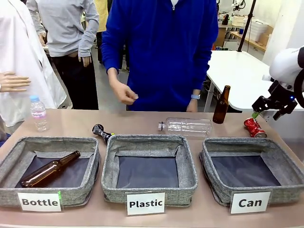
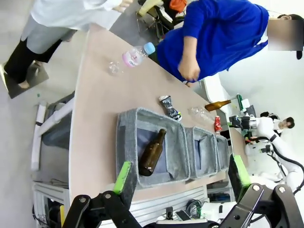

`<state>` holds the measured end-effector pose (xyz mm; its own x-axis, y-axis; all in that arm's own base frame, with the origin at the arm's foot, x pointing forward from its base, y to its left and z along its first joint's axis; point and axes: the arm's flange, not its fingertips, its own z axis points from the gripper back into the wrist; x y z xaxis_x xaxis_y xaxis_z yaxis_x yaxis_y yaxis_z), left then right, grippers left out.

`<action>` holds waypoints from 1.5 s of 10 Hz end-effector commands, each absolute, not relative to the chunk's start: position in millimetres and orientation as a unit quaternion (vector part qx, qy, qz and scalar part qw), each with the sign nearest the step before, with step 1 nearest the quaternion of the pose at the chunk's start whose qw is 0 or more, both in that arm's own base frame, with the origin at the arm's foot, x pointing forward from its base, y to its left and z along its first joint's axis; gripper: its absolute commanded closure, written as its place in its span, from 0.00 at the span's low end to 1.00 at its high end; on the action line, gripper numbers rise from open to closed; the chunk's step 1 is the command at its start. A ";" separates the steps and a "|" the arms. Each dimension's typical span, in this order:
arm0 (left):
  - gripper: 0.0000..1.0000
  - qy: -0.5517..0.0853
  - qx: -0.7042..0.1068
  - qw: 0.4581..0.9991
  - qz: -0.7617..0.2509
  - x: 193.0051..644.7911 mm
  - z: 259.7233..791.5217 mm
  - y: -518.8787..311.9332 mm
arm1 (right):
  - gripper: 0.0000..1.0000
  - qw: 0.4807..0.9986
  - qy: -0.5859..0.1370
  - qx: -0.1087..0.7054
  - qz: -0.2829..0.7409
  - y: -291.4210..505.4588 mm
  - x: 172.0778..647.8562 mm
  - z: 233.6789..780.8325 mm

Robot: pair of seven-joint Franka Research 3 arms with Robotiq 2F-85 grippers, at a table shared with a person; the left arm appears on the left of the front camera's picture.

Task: Sort the can waste into the basket.
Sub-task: Pick up the can waste from the table and place it in the right Fabric basket.

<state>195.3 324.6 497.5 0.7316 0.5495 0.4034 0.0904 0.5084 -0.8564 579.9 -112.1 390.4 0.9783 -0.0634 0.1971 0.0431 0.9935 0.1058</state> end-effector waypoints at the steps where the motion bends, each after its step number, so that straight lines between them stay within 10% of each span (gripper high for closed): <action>1: 0.00 -0.321 -0.491 0.801 0.120 196.4 487.0 299.1 | 0.00 0.993 -0.092 0.067 -0.022 -118.4 594.2 384.2; 5: 0.00 -0.200 -0.500 0.842 -0.003 199.7 463.4 178.8 | 0.00 0.992 -0.073 0.092 -0.038 -118.0 620.3 335.7; 12: 0.00 -0.200 -0.495 0.846 -0.002 211.9 462.1 181.3 | 0.00 0.996 -0.041 0.067 -0.048 -112.8 633.6 302.2; 15: 0.00 -0.200 -0.495 0.846 -0.002 211.9 462.1 181.3 | 0.81 0.997 -0.037 0.057 -0.048 -111.8 633.8 300.6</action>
